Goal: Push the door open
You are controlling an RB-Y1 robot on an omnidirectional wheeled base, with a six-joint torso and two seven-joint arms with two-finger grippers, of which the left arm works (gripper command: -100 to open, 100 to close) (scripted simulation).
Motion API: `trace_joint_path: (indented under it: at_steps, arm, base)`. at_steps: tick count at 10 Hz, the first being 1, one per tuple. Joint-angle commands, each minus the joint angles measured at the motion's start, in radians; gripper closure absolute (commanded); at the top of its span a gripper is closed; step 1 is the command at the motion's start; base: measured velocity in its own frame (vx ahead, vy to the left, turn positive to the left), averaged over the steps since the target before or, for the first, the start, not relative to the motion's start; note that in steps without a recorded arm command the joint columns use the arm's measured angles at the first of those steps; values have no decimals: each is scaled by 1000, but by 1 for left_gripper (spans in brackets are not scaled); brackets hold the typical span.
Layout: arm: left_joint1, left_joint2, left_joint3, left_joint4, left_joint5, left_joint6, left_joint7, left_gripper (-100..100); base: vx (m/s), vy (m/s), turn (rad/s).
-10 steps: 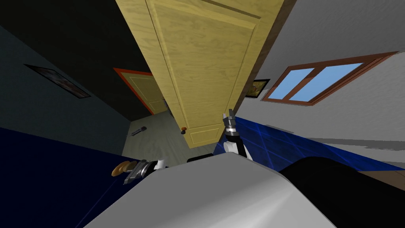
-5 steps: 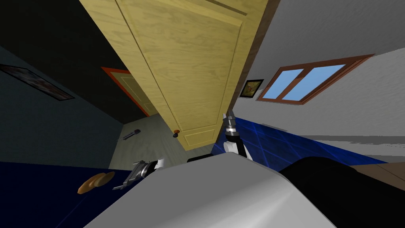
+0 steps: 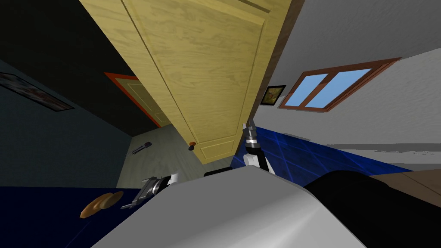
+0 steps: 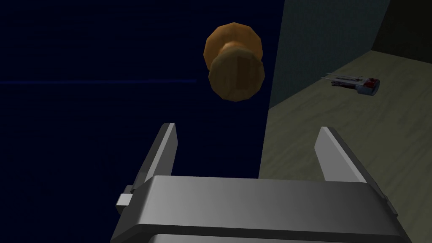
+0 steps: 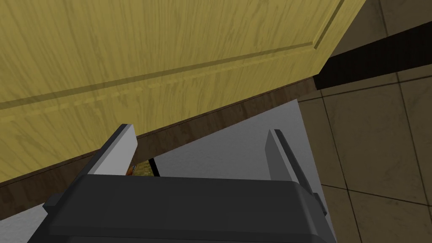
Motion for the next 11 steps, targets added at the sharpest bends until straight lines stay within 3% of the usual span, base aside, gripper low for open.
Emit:
trace_joint_path:
  at_steps: [1,5,6,7,11]
  arm:
    - [4,5,4,1,2,0,2,-100]
    - [14,18,16,6,9,-1,11,-100]
    - [12,16,14,4,8,0,7,-100]
    - [12,16,14,4,8,0,7,100]
    - [12,16,14,4,8,0,7,100]
  base:
    - [-33,200,-46]
    - [-5,267,-59]
    - [-3,111,-22]
    - [1,-9,27]
    - [-1,-29,1]
